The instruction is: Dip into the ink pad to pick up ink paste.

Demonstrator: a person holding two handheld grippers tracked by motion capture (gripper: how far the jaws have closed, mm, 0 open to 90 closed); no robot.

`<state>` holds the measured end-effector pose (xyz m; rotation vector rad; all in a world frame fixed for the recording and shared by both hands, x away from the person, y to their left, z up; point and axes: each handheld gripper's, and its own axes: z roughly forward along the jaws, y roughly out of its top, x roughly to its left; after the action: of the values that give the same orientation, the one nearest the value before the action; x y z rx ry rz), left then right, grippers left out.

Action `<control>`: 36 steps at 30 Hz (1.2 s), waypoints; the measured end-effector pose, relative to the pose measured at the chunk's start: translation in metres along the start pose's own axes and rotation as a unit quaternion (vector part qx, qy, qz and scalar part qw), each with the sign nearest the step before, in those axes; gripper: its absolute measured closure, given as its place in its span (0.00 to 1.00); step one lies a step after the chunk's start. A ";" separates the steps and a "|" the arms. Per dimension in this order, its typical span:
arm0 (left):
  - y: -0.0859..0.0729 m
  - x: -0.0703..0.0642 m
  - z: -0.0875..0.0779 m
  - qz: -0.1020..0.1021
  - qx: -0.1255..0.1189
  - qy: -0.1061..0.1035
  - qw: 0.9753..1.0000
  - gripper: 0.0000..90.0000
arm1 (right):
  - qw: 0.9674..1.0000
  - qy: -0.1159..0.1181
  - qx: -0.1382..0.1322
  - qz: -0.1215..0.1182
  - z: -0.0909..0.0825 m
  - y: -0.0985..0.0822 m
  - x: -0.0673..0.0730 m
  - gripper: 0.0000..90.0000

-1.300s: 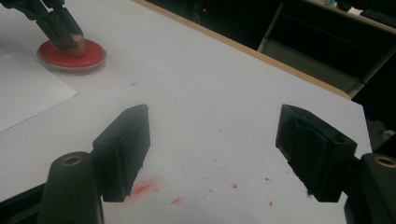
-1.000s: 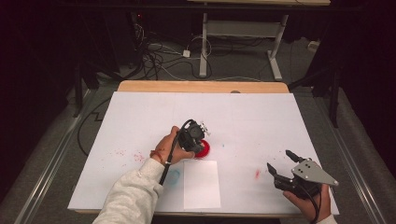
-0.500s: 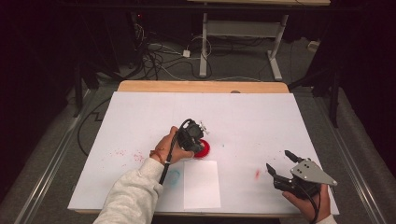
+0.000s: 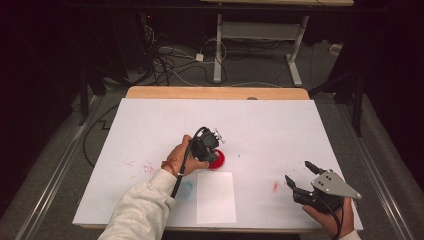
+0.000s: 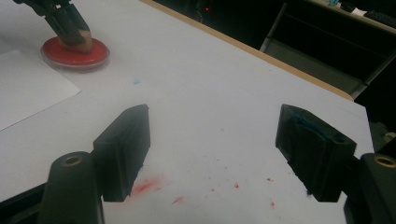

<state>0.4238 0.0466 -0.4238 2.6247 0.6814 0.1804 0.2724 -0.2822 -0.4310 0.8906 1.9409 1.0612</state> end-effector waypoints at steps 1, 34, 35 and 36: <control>0.001 -0.001 -0.003 0.002 0.000 0.004 1.000 0.82 | 1.000 0.000 0.001 0.000 0.000 0.000 0.000 0.30; 0.002 0.004 -0.046 0.005 -0.042 0.011 0.999 0.82 | 1.000 0.007 0.002 -0.002 0.000 0.000 0.000 0.29; 0.001 0.004 -0.042 0.005 -0.039 0.008 0.999 0.82 | 1.000 0.007 0.002 -0.003 0.000 0.000 0.000 0.29; 0.001 0.004 -0.038 0.004 -0.037 0.006 0.999 0.82 | 1.000 0.007 0.002 -0.003 0.000 0.000 0.000 0.29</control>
<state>0.4189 0.0619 -0.3894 2.5573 0.6560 0.2184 0.2725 -0.2820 -0.4314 0.8809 1.9570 1.0631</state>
